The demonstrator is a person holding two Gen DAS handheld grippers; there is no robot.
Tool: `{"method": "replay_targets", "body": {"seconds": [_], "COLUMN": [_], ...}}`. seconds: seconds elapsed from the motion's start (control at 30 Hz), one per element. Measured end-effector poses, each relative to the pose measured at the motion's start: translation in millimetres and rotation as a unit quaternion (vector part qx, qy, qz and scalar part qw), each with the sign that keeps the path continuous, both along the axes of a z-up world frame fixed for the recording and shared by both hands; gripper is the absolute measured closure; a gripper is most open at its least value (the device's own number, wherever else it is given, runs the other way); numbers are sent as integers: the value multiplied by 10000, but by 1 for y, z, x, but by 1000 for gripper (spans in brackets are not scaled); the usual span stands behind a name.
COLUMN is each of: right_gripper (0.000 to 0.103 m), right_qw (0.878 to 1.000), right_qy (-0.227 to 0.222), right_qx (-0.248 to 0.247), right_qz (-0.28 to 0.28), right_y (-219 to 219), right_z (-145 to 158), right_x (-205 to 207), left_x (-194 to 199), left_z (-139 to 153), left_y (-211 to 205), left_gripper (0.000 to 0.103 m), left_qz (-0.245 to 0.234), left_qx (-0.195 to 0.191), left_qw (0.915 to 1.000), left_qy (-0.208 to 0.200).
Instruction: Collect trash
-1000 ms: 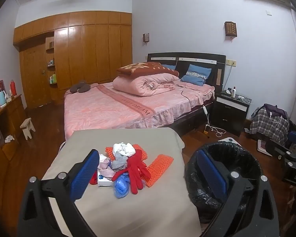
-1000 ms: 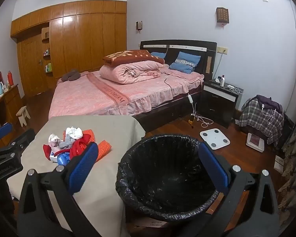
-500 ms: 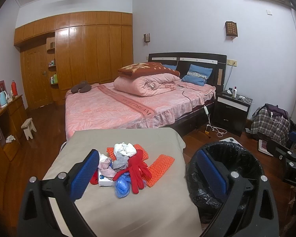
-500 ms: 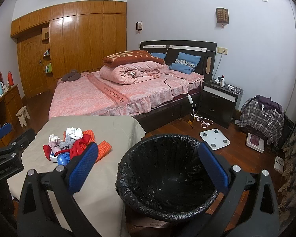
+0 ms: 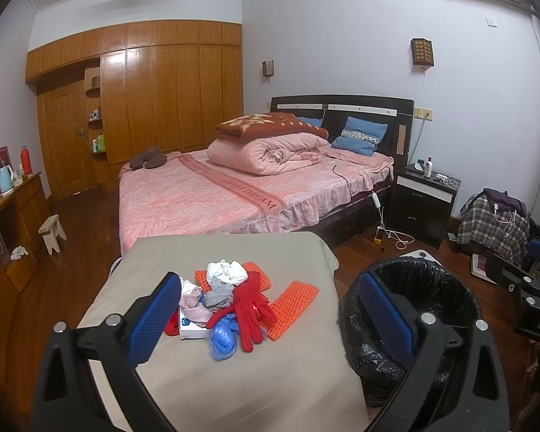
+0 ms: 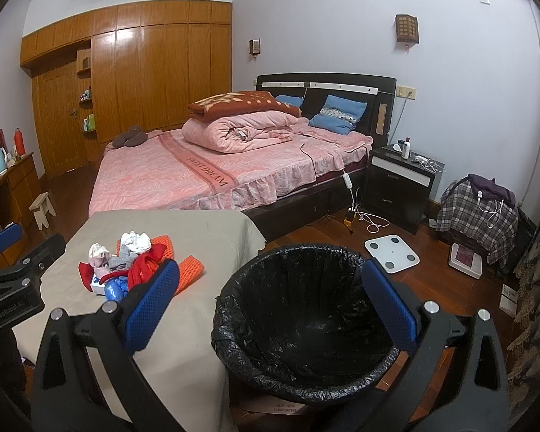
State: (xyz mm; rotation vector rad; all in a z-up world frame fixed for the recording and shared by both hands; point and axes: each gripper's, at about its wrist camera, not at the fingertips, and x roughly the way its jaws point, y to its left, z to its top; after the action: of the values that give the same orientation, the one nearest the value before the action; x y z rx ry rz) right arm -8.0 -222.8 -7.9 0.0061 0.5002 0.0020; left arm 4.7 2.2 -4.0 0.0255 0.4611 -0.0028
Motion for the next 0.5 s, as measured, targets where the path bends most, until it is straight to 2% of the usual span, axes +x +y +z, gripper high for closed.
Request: {"method": "replay_targets", "body": {"seconds": [0.5], "right_gripper": [5], "right_qw": [10000], "right_qy": [12], "right_qx": [3], "right_qz": [-3], "right_y": [0], "right_z": [-1], "right_x": [1], "left_x": [-1], "left_z": [3], "left_y": [5], "left_gripper": [6], "left_qz": [3], "left_qx": [-5], "left_qw": [10000], "left_qy": [8]}}
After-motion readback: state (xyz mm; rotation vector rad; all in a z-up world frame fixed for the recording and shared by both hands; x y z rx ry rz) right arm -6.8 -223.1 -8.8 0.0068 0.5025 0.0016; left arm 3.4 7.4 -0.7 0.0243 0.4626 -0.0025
